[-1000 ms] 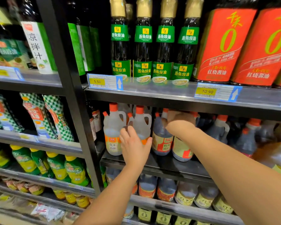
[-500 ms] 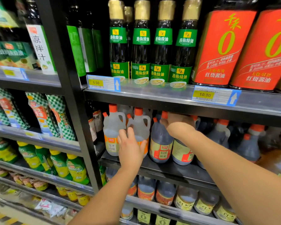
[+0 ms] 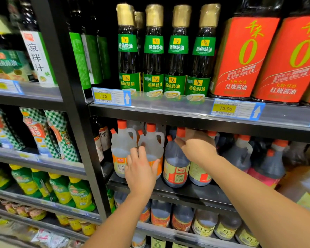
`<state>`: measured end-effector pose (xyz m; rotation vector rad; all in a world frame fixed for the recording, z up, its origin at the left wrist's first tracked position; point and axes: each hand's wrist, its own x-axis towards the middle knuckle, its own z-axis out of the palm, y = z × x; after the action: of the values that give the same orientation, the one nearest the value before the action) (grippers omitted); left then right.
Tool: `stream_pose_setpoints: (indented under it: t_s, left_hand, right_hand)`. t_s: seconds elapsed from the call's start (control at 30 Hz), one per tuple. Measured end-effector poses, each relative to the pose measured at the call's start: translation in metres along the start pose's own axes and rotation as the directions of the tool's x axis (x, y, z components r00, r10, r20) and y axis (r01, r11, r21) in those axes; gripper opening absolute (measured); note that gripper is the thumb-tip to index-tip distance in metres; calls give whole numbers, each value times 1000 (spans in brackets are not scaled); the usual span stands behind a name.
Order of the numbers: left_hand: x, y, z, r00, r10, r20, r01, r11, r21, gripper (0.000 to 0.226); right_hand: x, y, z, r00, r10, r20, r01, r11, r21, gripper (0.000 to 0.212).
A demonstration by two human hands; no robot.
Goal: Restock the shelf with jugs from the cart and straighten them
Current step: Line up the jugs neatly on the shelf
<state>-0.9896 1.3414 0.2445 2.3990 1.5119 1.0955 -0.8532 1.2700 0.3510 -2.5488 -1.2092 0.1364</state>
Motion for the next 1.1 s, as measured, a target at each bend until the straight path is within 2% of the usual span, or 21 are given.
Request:
stream_pose_setpoints:
  t_s: [0.1, 0.2, 0.3, 0.43, 0.53, 0.63, 0.73, 0.83, 1.0, 1.1]
  left_hand:
    - [0, 0, -1, 1000, -4, 19, 4, 1000, -3, 58]
    - [-2, -2, -2, 998, -19, 61, 21, 999, -34, 62]
    - [-11, -1, -7, 998, -45, 45, 50, 990, -134, 71]
    - [-26, 16, -10, 997, 70, -36, -77, 963, -258, 62]
    - [-33, 35, -6, 988, 157, 1, -150, 944, -292, 61]
    - [-36, 50, 1, 985, 152, 80, -123, 949, -290, 67]
    - [-35, 60, 7, 987, 103, 122, -66, 959, -275, 72]
    - [-34, 69, 9, 993, 64, 100, -33, 957, -288, 68]
    - [-35, 75, 13, 999, 31, 44, -20, 970, -241, 65]
    - [-35, 75, 15, 999, 49, 18, -44, 977, -210, 62]
  right_hand:
    - [-10, 6, 3, 970, -118, -213, 101, 991, -90, 43]
    - [-20, 20, 2, 874, -218, -435, 181, 975, -126, 38]
    - [-25, 43, 0, 825, -243, -510, 182, 969, -167, 42]
    - [-30, 72, 0, 863, -165, -477, 58, 971, -231, 43]
    - [-32, 82, -7, 879, -158, -450, 91, 982, -168, 44]
    - [-25, 83, -15, 934, -99, -344, 78, 994, -72, 37]
    - [-12, 79, -22, 976, -21, -216, 8, 998, -61, 28]
    - [-6, 74, -25, 992, -2, -127, -3, 999, -39, 35]
    - [-5, 80, -23, 985, -1, -171, 2, 1000, 4, 34]
    - [-6, 80, -21, 976, 31, -213, -12, 996, 89, 36]
